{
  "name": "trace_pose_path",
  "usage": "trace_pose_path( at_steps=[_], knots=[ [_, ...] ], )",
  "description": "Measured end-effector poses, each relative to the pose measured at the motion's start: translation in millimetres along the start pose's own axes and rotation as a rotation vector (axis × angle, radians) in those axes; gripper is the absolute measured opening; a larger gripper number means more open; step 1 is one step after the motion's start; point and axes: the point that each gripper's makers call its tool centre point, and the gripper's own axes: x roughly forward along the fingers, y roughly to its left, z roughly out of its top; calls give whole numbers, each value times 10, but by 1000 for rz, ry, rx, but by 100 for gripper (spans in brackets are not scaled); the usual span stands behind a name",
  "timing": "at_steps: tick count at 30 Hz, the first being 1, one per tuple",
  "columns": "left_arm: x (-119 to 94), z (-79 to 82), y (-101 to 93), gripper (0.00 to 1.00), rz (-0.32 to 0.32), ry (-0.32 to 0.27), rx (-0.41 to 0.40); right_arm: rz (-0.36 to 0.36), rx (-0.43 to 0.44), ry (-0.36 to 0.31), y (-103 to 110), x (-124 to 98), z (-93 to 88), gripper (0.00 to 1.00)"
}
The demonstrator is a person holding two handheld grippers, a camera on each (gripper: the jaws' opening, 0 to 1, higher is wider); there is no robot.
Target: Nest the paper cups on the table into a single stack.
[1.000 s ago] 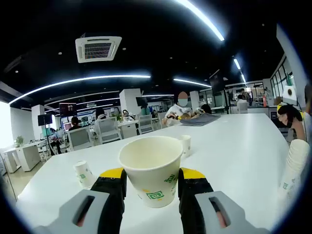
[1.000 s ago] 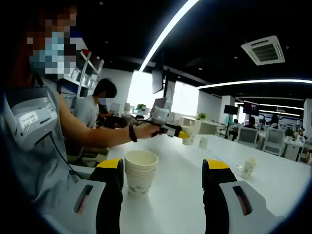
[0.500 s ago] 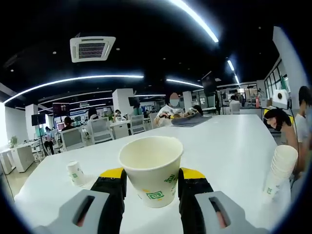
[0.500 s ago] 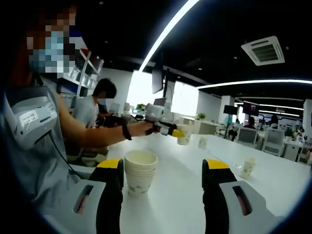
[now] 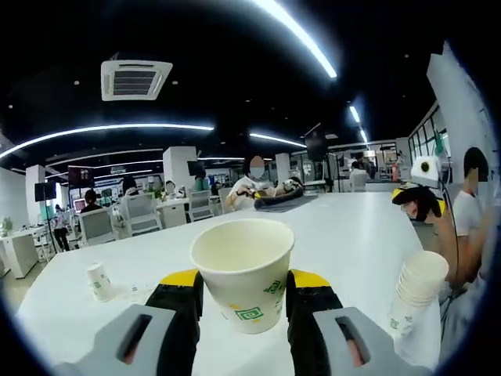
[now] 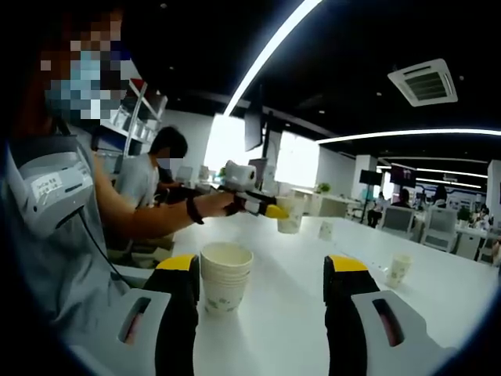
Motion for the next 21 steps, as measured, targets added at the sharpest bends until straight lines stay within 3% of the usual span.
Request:
trace_pose_path(
  at_steps=[5, 12, 21],
  knots=[
    [-36, 120, -191, 45, -38, -14, -6, 5, -4, 0, 17, 0, 14, 67],
    [-81, 259, -250, 45, -58, -37, -2, 6, -8, 1, 44, 6, 17, 67],
    [-79, 306, -550, 45, -134, -30, -8, 5, -8, 2, 58, 4, 14, 67]
  ],
)
